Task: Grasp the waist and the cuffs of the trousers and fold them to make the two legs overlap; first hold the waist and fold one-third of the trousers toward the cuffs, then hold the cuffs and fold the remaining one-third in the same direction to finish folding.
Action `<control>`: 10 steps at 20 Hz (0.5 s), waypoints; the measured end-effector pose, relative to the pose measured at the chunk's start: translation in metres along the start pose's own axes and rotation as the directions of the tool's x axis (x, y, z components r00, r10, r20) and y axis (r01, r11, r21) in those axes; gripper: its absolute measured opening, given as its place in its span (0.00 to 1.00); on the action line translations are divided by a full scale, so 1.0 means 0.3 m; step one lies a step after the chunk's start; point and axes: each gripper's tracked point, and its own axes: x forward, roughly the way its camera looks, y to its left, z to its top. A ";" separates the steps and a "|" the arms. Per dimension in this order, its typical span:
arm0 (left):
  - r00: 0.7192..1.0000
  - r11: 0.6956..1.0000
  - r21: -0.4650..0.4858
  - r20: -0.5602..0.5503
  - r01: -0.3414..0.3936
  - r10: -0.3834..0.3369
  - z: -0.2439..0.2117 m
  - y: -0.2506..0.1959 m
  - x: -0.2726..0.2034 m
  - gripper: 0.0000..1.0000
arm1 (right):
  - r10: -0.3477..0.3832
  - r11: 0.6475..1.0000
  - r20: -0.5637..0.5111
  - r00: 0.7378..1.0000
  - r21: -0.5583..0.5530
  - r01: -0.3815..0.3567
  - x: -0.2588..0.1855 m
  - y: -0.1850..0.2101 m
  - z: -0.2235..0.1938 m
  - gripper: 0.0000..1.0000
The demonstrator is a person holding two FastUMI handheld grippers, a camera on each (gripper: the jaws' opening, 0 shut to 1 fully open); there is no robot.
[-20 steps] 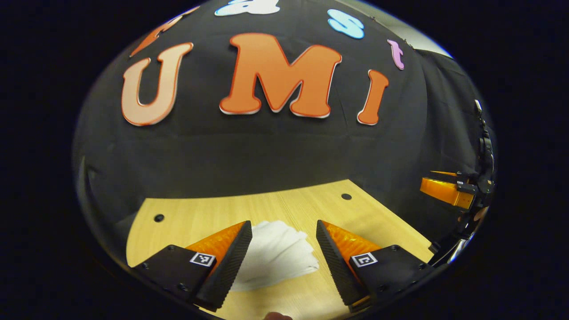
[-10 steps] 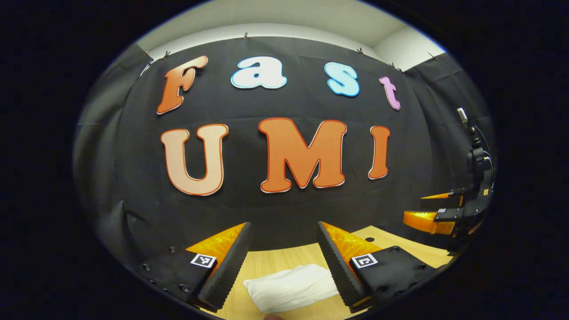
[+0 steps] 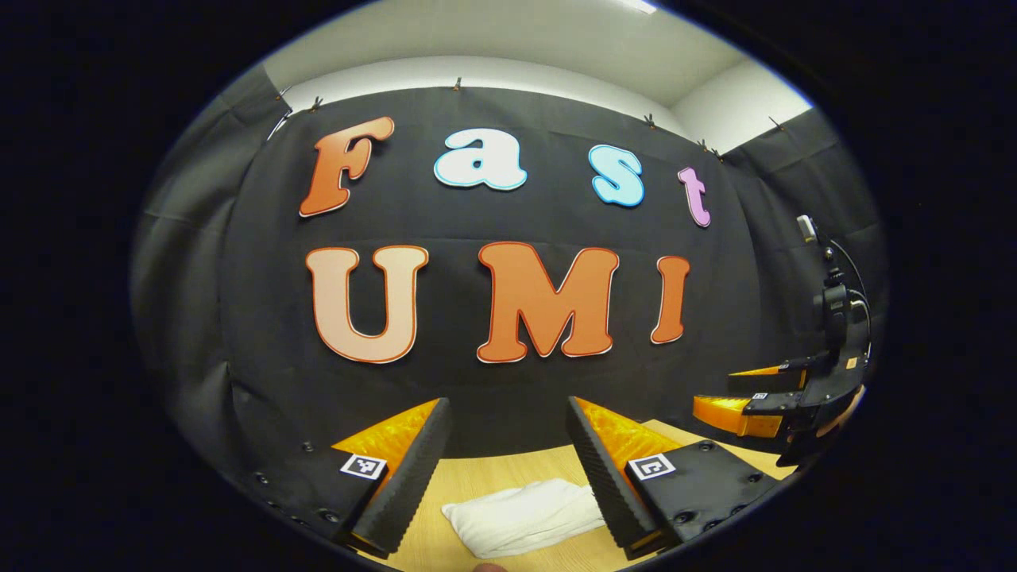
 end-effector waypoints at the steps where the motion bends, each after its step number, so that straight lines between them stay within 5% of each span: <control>1: 1.000 1.000 -0.010 -0.012 0.010 -0.010 0.000 -0.004 -0.001 0.94 | -0.002 1.000 -0.003 1.000 -0.007 0.002 -0.002 -0.001 0.007 0.98; 4: 0.999 0.997 -0.069 0.031 0.045 -0.043 0.086 -0.028 -0.002 0.96 | -0.001 1.000 0.014 1.000 0.005 0.001 -0.007 -0.011 0.057 0.98; 10: 0.997 0.999 -0.022 0.066 0.036 -0.035 0.181 -0.036 -0.044 0.95 | -0.042 0.998 0.063 0.997 0.045 0.039 -0.082 -0.074 0.115 0.98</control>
